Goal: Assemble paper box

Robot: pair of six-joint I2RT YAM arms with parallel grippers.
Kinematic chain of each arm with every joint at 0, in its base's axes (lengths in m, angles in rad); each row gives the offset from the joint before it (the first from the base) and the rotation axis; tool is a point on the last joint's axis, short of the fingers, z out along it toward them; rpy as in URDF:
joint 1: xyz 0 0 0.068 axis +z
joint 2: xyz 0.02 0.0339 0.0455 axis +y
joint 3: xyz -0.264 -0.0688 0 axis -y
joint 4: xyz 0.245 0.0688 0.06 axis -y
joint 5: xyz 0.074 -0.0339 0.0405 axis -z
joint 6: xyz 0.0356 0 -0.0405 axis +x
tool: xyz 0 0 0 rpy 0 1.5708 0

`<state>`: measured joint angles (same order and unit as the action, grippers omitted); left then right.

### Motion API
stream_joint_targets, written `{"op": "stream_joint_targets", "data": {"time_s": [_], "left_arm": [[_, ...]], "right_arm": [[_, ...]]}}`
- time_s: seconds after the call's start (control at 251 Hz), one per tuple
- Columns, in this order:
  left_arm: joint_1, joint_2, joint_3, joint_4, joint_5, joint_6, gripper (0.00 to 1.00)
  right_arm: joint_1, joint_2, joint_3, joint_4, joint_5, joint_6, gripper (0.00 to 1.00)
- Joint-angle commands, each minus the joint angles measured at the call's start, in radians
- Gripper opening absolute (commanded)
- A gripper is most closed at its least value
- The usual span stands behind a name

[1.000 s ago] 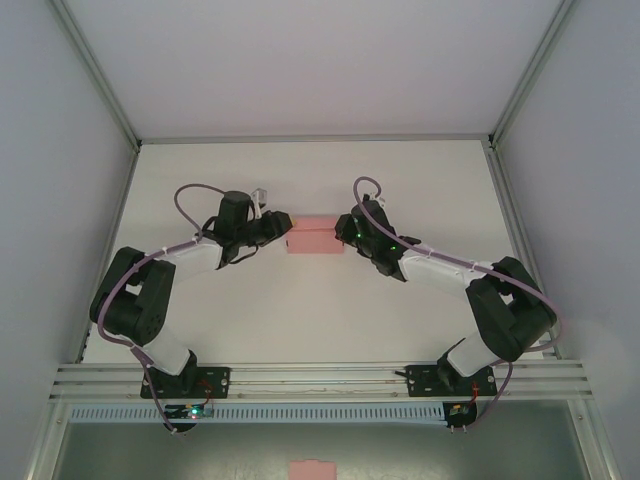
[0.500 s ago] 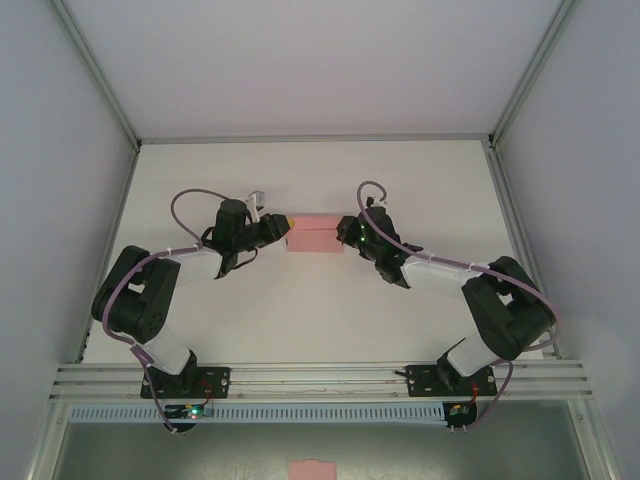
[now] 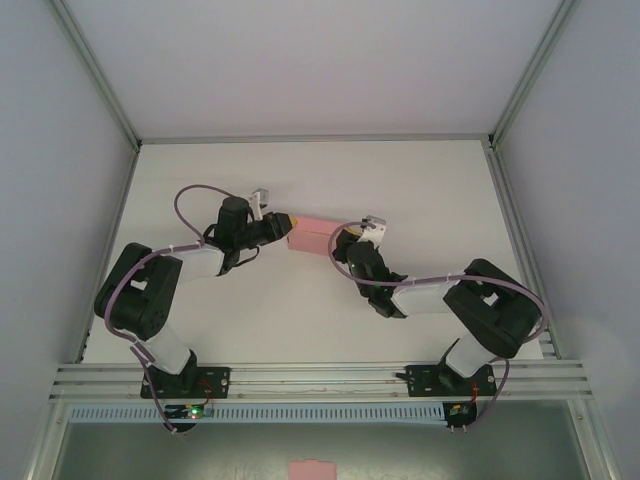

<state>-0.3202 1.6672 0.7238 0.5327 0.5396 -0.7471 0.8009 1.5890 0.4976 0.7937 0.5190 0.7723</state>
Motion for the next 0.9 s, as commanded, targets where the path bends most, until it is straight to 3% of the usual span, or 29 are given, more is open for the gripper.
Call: {"op": "stream_joint_targets", "data": {"time_s": [0.0,0.044,0.128,0.227,0.263,0.335,0.411,0.503,0.527,0.646,0.766,0.842,0.862,0.898], "left_arm": [[-0.009,0.086,-0.045,-0.355,-0.057,0.049,0.0],[-0.013,0.091,-0.027,-0.376,-0.045,0.063,0.03],[-0.02,0.103,0.016,-0.417,-0.038,0.085,0.07],[-0.024,0.111,0.048,-0.426,-0.027,0.098,0.11],[-0.023,0.11,0.06,-0.436,-0.026,0.101,0.14],[-0.024,0.105,0.086,-0.456,-0.013,0.12,0.19],[-0.028,0.101,0.12,-0.487,-0.003,0.15,0.22],[-0.028,0.101,0.178,-0.541,0.021,0.179,0.31],[-0.029,0.097,0.192,-0.554,0.021,0.184,0.31],[-0.033,0.059,0.251,-0.62,0.01,0.232,0.42],[-0.033,0.009,0.334,-0.712,-0.047,0.288,0.6],[-0.033,-0.014,0.394,-0.769,-0.069,0.306,0.82],[-0.033,-0.017,0.412,-0.784,-0.069,0.313,0.98],[-0.033,-0.025,0.441,-0.807,-0.078,0.316,1.0]], "right_arm": [[-0.022,0.009,-0.134,-0.525,-0.017,-0.12,0.0],[-0.048,-0.058,-0.094,-0.568,-0.05,-0.158,0.0],[-0.093,-0.164,0.022,-0.676,-0.131,-0.229,0.1],[-0.151,-0.223,0.187,-0.802,-0.26,-0.297,0.31],[-0.176,-0.232,0.232,-0.819,-0.327,-0.32,0.41],[-0.225,-0.248,0.29,-0.807,-0.453,-0.368,0.46],[-0.279,-0.259,0.312,-0.737,-0.608,-0.449,0.58],[-0.332,-0.25,0.31,-0.647,-0.811,-0.616,0.86],[-0.341,-0.245,0.307,-0.629,-0.846,-0.659,0.98],[-0.363,-0.219,0.309,-0.595,-0.899,-0.821,0.98],[-0.365,-0.15,0.388,-0.745,-1.093,-1.077,0.98],[-0.355,-0.092,0.469,-0.864,-1.119,-1.183,0.98],[-0.354,-0.078,0.489,-0.889,-1.123,-1.208,0.98],[-0.35,-0.053,0.522,-0.936,-1.122,-1.247,0.98]]}}
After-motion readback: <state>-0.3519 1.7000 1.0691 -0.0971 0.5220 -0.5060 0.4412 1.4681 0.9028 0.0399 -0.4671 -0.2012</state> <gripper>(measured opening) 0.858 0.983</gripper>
